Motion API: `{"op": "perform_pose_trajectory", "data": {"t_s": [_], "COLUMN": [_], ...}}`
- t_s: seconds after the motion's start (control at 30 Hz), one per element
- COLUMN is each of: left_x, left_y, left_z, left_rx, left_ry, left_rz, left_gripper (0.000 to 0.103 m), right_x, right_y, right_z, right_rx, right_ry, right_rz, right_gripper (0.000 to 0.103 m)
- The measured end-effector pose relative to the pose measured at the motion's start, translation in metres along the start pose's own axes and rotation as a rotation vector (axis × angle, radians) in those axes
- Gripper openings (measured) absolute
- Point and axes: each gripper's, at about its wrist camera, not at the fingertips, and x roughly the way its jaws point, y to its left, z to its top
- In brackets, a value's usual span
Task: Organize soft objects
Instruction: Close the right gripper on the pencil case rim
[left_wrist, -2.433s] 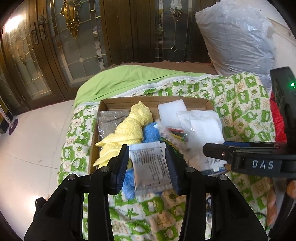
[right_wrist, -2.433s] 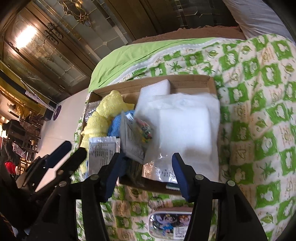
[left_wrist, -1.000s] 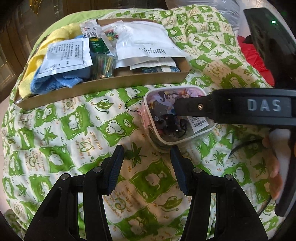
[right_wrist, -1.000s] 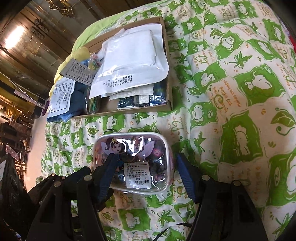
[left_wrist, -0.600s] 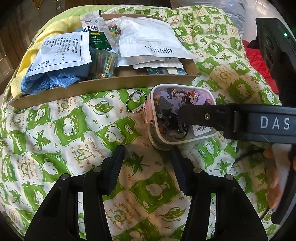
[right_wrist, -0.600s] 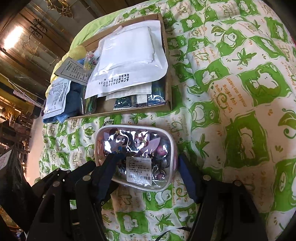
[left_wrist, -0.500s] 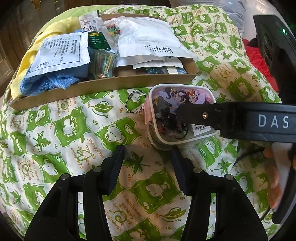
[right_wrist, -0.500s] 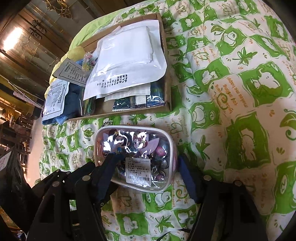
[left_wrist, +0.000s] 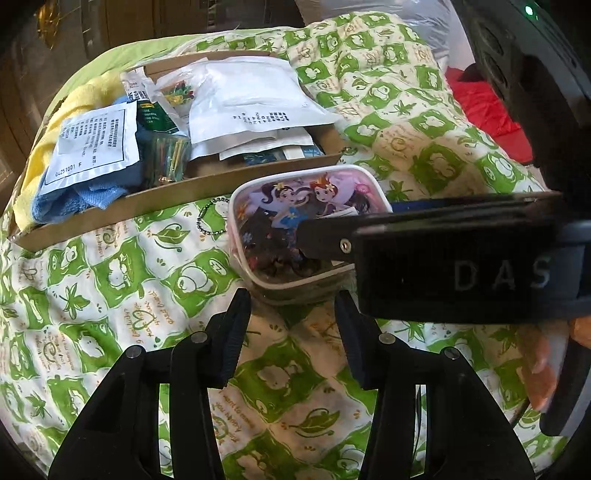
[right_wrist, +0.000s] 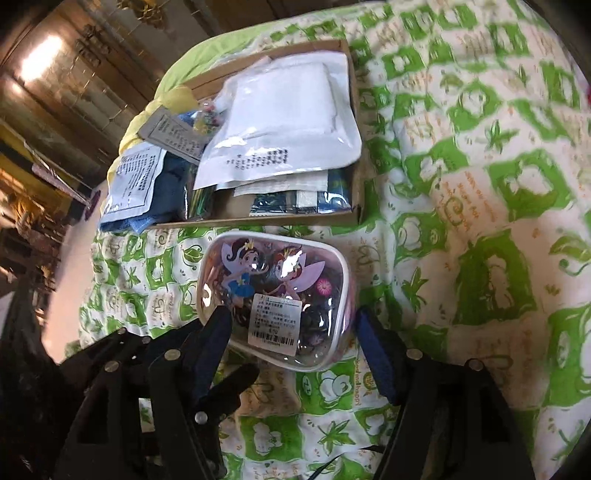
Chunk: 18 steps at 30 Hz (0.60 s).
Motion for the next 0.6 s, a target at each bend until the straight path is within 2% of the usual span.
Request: {"op": "perform_pose_trajectory", "data": {"t_s": [0.23,0.6], "left_x": [-0.007,-0.018], "left_y": [0.009,0.003], "left_z": [-0.001,-0.003], "left_rx": [-0.021,-0.014], "left_ry": [-0.021,-0.039], "left_rz": [-0.016,-0.034], "left_gripper": [0.046,0.046], "right_x": [-0.007,-0.029], "right_y": [-0.003,0.004], "right_z": [-0.002,-0.006], "right_rx": [-0.006,-0.043], "right_ry": [-0.005,-0.050], "right_rz": [-0.007,-0.032], "right_gripper": [0.069,0.070]}}
